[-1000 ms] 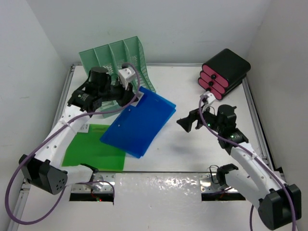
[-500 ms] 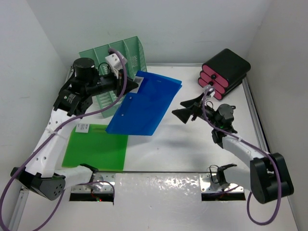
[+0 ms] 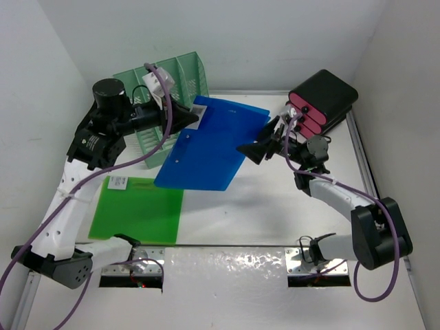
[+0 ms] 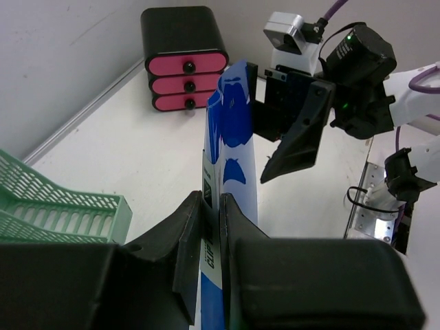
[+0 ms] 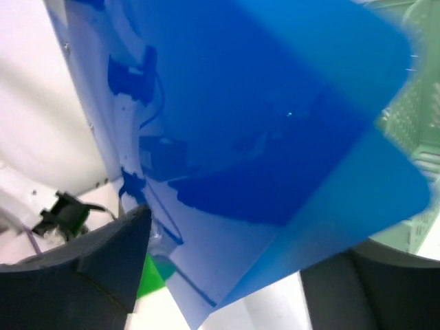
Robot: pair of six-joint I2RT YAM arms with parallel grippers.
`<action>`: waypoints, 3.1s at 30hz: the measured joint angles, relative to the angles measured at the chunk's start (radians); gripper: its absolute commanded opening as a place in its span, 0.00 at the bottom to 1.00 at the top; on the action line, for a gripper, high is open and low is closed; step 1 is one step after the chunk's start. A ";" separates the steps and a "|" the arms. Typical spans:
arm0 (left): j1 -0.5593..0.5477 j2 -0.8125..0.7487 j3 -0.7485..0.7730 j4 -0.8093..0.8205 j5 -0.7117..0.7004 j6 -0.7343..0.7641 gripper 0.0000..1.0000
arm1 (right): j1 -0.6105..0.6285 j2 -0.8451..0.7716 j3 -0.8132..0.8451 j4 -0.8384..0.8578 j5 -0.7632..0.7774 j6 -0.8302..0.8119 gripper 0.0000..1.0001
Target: Organize the desk
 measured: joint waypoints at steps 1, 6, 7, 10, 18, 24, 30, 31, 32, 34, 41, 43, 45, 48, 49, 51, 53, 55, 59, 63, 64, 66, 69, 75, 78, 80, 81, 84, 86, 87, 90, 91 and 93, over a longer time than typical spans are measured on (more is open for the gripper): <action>0.000 -0.002 0.000 0.000 0.001 0.000 0.00 | 0.005 0.002 0.000 0.007 -0.006 0.001 0.63; 0.004 -0.012 0.000 0.013 0.009 0.001 0.00 | 0.027 0.022 -0.004 0.106 -0.031 0.064 0.05; 0.007 -0.015 -0.003 0.024 0.007 0.003 0.00 | 0.033 0.023 -0.006 0.127 -0.032 0.089 0.00; 0.014 -0.026 -0.021 0.065 -0.006 0.004 0.00 | 0.052 0.022 -0.011 0.169 -0.029 0.134 0.00; 0.010 -0.027 -0.093 0.126 -0.083 0.013 0.68 | 0.106 -0.111 -0.056 0.031 0.048 0.056 0.00; 0.006 0.005 -0.122 0.117 -0.293 0.011 0.86 | 0.137 -0.246 -0.060 -0.196 0.144 -0.059 0.00; 0.006 0.020 -0.125 0.084 -0.456 0.034 0.92 | 0.135 -0.334 -0.105 -0.459 0.283 -0.199 0.00; 0.006 0.020 -0.124 0.077 -0.469 0.037 0.92 | 0.135 -0.339 -0.105 -0.493 0.300 -0.217 0.00; 0.006 0.020 -0.124 0.072 -0.479 0.039 0.92 | 0.135 -0.341 -0.105 -0.522 0.319 -0.234 0.00; 0.006 0.020 -0.124 0.064 -0.499 0.049 0.92 | 0.135 -0.344 -0.104 -0.578 0.343 -0.264 0.00; 0.006 0.018 -0.124 0.049 -0.573 0.085 0.92 | 0.137 -0.370 -0.092 -0.756 0.418 -0.336 0.00; 0.006 0.018 -0.121 0.040 -0.610 0.101 0.92 | 0.142 -0.369 -0.056 -0.816 0.431 -0.357 0.00; 0.007 0.018 -0.116 0.032 -0.652 0.114 0.92 | 0.148 -0.365 -0.005 -0.863 0.443 -0.376 0.00; 0.014 0.015 -0.116 0.021 -0.700 0.130 0.92 | 0.158 -0.363 0.069 -0.898 0.466 -0.400 0.00; 0.020 0.015 -0.116 0.017 -0.708 0.134 0.92 | 0.162 -0.362 0.090 -0.902 0.477 -0.407 0.00; 0.031 0.014 -0.116 0.009 -0.716 0.139 0.92 | 0.167 -0.358 0.127 -0.915 0.492 -0.420 0.00; 0.053 0.014 -0.116 0.000 -0.718 0.142 0.92 | 0.169 -0.347 0.159 -0.928 0.511 -0.435 0.00; 0.083 0.014 -0.116 -0.004 -0.718 0.143 0.92 | 0.172 -0.330 0.196 -0.942 0.536 -0.445 0.00; 0.142 0.014 -0.119 -0.005 -0.702 0.143 0.92 | 0.180 -0.307 0.250 -0.966 0.564 -0.453 0.00; 0.172 0.012 -0.141 -0.004 -0.689 0.146 0.92 | 0.186 -0.274 0.304 -0.972 0.581 -0.472 0.00; 0.175 0.012 -0.146 -0.005 -0.689 0.147 0.92 | 0.188 -0.262 0.321 -0.976 0.586 -0.478 0.00; 0.179 0.012 -0.153 -0.007 -0.689 0.154 0.92 | 0.188 -0.230 0.365 -0.980 0.592 -0.489 0.00; 0.184 0.012 -0.156 -0.008 -0.692 0.163 0.93 | 0.188 -0.168 0.450 -0.985 0.604 -0.493 0.00; 0.235 0.011 -0.188 0.004 -0.690 0.168 0.93 | 0.189 -0.037 0.628 -0.929 0.655 -0.494 0.00; 0.257 0.015 -0.225 0.007 -0.681 0.167 0.93 | 0.189 0.040 0.707 -0.856 0.686 -0.486 0.00; 0.264 0.023 -0.242 0.007 -0.673 0.167 0.93 | 0.189 0.097 0.756 -0.805 0.702 -0.475 0.00; 0.267 0.027 -0.249 0.010 -0.670 0.167 0.93 | 0.190 0.125 0.777 -0.781 0.710 -0.468 0.00; 0.278 0.037 -0.266 0.019 -0.663 0.168 0.93 | 0.190 0.237 0.865 -0.718 0.734 -0.442 0.00; 0.289 0.039 -0.276 0.027 -0.660 0.168 0.93 | 0.193 0.320 0.932 -0.683 0.749 -0.428 0.00; 0.296 0.040 -0.280 0.031 -0.658 0.168 0.93 | 0.194 0.351 0.956 -0.664 0.762 -0.418 0.00; 0.326 0.042 -0.290 0.032 -0.649 0.170 0.93 | 0.196 0.475 1.057 -0.632 0.779 -0.394 0.00; 0.346 0.043 -0.290 0.032 -0.640 0.175 0.93 | 0.200 0.526 1.109 -0.633 0.786 -0.385 0.00; 0.380 0.044 -0.291 0.034 -0.636 0.184 0.93 | 0.204 0.617 1.216 -0.632 0.801 -0.382 0.00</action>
